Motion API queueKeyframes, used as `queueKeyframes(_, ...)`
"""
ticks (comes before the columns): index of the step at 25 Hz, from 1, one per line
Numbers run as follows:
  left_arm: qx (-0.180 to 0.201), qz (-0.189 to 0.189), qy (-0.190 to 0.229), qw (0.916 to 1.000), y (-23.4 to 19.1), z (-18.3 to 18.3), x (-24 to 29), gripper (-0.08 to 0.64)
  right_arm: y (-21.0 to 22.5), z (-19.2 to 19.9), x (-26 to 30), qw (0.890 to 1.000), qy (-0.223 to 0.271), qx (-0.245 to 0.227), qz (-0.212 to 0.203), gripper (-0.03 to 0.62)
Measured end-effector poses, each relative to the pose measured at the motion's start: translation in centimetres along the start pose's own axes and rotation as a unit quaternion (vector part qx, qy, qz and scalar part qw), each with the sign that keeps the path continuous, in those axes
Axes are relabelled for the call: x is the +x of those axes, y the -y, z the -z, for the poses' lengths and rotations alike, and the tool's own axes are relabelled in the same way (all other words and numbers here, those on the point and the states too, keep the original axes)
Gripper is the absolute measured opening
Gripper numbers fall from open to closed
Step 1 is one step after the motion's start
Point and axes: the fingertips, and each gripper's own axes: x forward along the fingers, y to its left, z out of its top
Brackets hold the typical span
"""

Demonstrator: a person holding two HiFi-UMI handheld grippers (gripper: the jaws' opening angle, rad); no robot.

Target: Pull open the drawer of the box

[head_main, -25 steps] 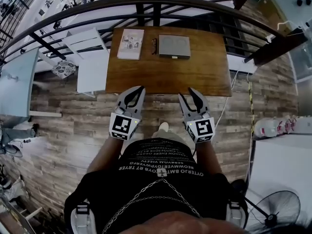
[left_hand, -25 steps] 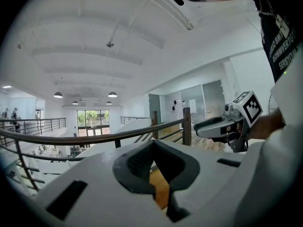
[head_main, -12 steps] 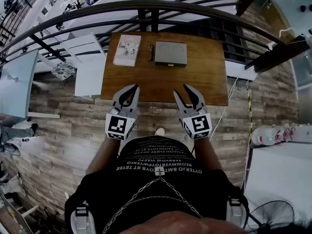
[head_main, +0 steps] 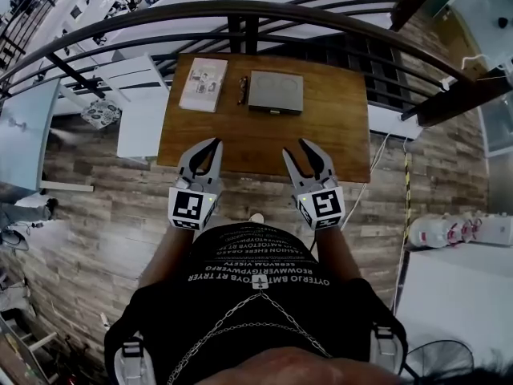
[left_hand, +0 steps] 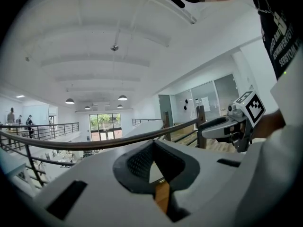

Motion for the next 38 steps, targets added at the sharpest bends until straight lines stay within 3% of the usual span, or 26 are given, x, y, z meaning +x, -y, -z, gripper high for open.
queueKeyframes(8,-0.002,-0.004,-0.016,0.9999,-1.3,0.9,0.2,0.005,0.2,0.1,0.9,1.0,-0.003,0.005,0.0,0.153)
queueKeyframes(14,-0.002,0.013,-0.021,0.9997,-2.5,1.0,1.4,0.005,0.5,0.4,2.2,1.0,-0.008,0.015,0.017,0.153)
queueKeyframes(38,-0.007,0.068,-0.015,0.9975,-15.0,2.2,10.1,0.005,1.3,-0.6,15.9,0.997,-0.041,0.02,0.064,0.153)
